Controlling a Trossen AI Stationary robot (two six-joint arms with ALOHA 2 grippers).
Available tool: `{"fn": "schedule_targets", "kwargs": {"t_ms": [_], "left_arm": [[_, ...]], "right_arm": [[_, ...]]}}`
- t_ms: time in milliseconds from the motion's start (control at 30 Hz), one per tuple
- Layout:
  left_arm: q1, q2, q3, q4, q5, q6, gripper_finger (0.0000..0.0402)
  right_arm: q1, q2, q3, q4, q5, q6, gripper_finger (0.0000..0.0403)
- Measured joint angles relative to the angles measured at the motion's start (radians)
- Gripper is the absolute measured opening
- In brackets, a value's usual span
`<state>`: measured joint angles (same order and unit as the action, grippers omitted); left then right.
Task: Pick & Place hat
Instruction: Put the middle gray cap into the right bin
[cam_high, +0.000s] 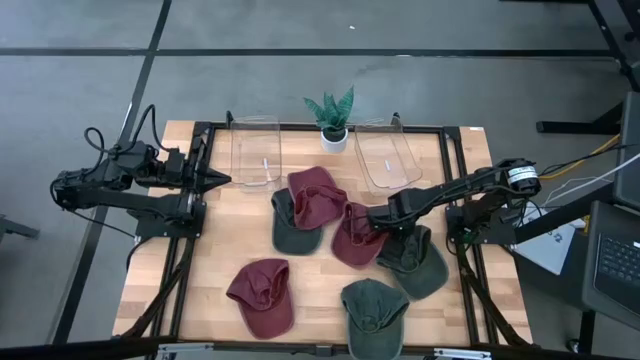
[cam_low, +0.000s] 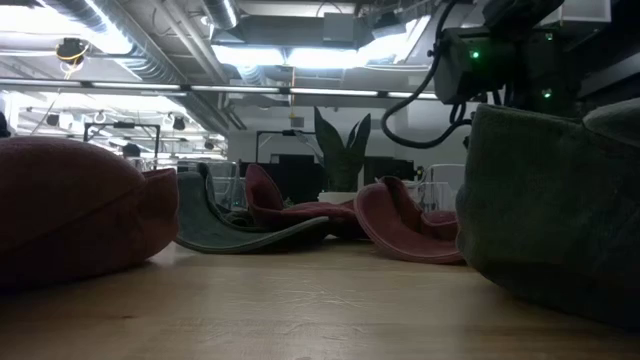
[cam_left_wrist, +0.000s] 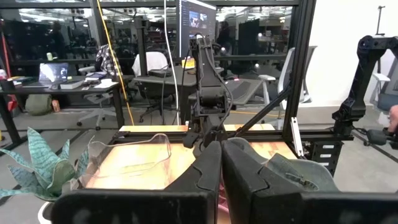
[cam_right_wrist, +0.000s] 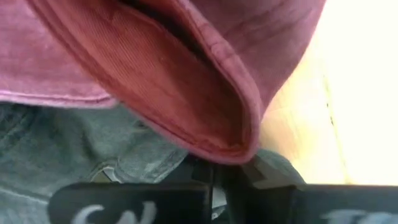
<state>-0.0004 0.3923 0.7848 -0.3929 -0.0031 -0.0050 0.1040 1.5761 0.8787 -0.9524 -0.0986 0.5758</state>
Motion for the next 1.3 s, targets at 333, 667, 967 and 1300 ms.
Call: {"fn": "schedule_targets", "kwargs": {"t_ms": [333, 667, 967, 1300], "left_arm": [[0.0, 0.0, 0.0, 0.0, 0.0, 0.0, 0.0008], [0.0, 0.0, 0.0, 0.0, 0.0, 0.0, 0.0013], [0.0, 0.0, 0.0, 0.0, 0.0, 0.0, 0.0013], [0.0, 0.0, 0.0, 0.0, 0.0, 0.0, 0.0009]], "right_arm": [[0.005, -0.148, 0.005, -0.146, 0.067, 0.012, 0.0011], [0.005, -0.292, 0.221, -0.266, 0.105, 0.015, 0.0011], [0.005, -0.273, 0.481, -0.192, 0.106, -0.089, 0.0012], [0.005, -0.191, 0.61, 0.142, 0.106, -0.35, 0.0011]]}}
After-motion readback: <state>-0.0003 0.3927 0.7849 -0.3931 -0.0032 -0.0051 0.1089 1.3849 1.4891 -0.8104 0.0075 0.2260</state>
